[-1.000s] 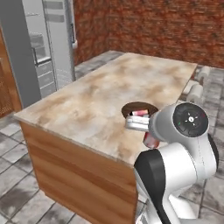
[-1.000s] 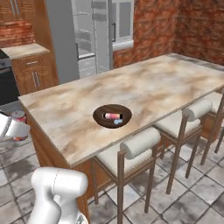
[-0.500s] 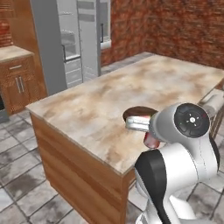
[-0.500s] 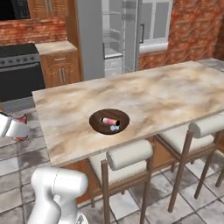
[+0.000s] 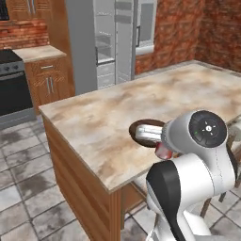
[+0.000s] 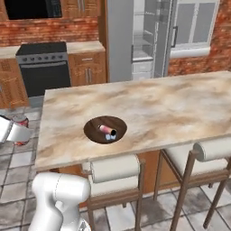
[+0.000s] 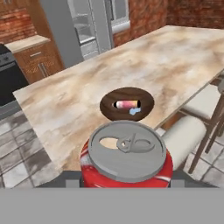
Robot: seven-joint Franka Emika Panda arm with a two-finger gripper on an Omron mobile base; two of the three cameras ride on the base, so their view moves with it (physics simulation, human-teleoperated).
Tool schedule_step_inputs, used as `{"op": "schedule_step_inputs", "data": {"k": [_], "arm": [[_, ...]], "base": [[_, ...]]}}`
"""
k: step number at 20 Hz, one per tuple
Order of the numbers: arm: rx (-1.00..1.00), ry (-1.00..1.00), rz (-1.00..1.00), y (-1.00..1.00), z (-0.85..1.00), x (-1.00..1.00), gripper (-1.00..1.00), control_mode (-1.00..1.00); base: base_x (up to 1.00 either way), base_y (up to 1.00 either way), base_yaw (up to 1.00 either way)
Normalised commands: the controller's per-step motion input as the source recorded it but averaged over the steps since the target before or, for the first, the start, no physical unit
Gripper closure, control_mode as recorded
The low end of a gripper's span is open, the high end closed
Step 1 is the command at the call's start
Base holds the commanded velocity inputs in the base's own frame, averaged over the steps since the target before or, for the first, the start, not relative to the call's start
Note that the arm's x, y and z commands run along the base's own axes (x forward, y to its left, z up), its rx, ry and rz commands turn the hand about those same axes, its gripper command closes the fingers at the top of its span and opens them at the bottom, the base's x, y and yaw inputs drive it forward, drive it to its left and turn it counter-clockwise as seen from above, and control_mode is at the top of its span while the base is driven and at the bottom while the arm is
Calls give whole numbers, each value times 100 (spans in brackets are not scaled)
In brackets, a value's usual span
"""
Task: Open the fridge, grab two sodas, and place both sodas inside the bowl with ice on the dining counter.
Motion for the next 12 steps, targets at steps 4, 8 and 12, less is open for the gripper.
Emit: {"op": "schedule_step_inputs", "data": {"k": [4,8,12], "arm": [[0,0,0,0,0,0,100,100],[0,0,0,0,0,0,100,100],[0,0,0,0,0,0,100,100]], "base": [[16,-76,37],[26,-73,38],[13,-76,36]]}}
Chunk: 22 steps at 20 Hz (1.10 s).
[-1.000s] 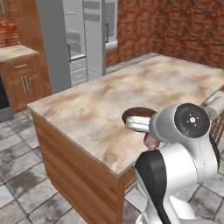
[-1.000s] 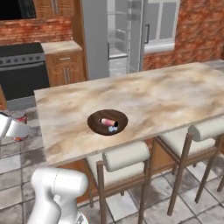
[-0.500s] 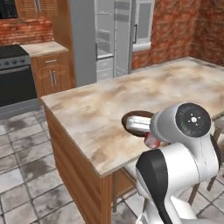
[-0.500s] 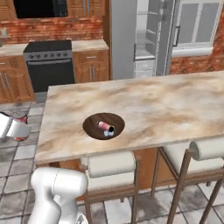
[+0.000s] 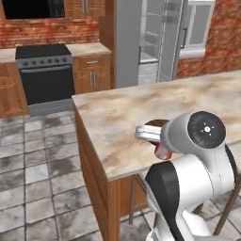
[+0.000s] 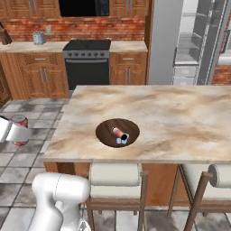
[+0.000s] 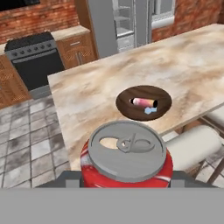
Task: Open the fridge, grab two sodas, and place both sodas inside the bowl with ice on the dining counter.
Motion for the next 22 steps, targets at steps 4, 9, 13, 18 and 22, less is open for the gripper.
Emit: {"op": "schedule_step_inputs", "data": {"k": [4,9,13,18,22], "arm": [[0,0,0,0,0,0,100,100],[0,0,0,0,0,0,100,100],[0,0,0,0,0,0,100,100],[0,0,0,0,0,0,100,100],[-1,5,0,1,-15,19,100,-100]], "base": [[0,-82,29],[4,-79,29],[56,-66,34],[72,-56,34],[17,0,3]]}}
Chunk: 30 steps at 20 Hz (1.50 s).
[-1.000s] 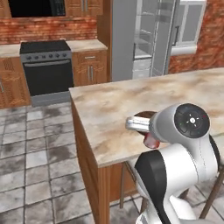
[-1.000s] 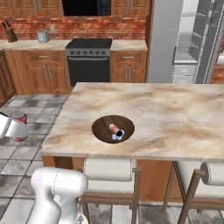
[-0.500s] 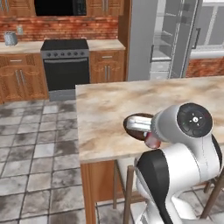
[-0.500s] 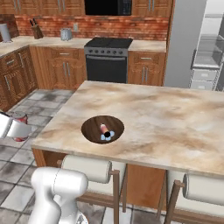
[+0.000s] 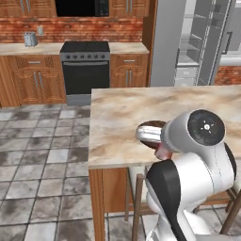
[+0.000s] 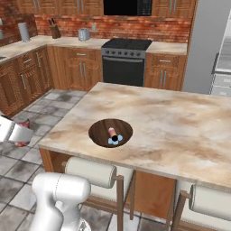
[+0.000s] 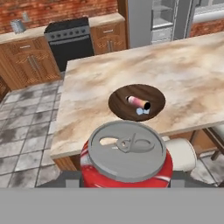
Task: Open the fridge, grab two sodas, and place both sodas inside the bowl with ice on the dining counter.
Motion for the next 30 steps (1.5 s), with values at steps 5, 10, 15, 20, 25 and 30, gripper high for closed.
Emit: {"op": "schedule_step_inputs", "data": {"k": [5,10,15,20,25,30], "arm": [[0,6,10,-42,-7,83,100,-100],[0,15,19,-65,-7,92,100,-100],[0,27,20,-66,-15,82,100,-100],[0,38,18,-43,-28,75,100,-100],[-4,40,15,-19,-45,55,100,-100],[-10,24,11,-3,-43,39,100,-100]], "base": [[0,0,0],[0,0,0],[0,0,0],[0,0,0],[0,0,0],[0,0,0]]}}
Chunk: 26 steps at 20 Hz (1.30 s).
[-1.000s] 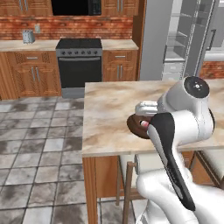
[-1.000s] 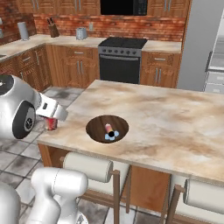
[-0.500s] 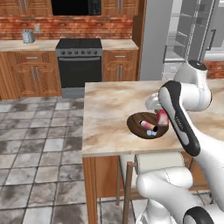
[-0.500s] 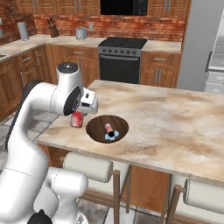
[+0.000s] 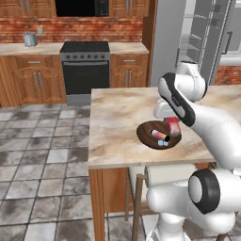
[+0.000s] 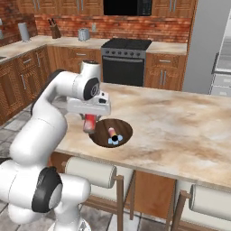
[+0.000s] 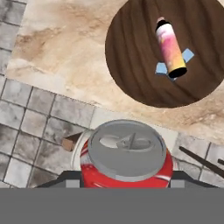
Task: Open the fridge, grab two sodas, and place both sodas inside the bowl with ice on the dining counter.
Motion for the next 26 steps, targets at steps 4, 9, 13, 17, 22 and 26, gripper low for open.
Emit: {"op": "schedule_step_inputs", "data": {"k": [4,9,13,17,22,26], "arm": [[-13,1,7,-1,-31,19,100,-100],[-8,0,1,-4,-40,23,100,-100],[-6,0,0,-6,-45,27,100,-100],[-1,0,0,-11,-30,26,100,-100],[0,4,0,-12,-26,36,100,-100],[0,2,0,-8,-32,40,100,-100]], "base": [[0,0,0],[0,0,0],[0,0,0],[0,0,0],[0,0,0],[0,0,0]]}}
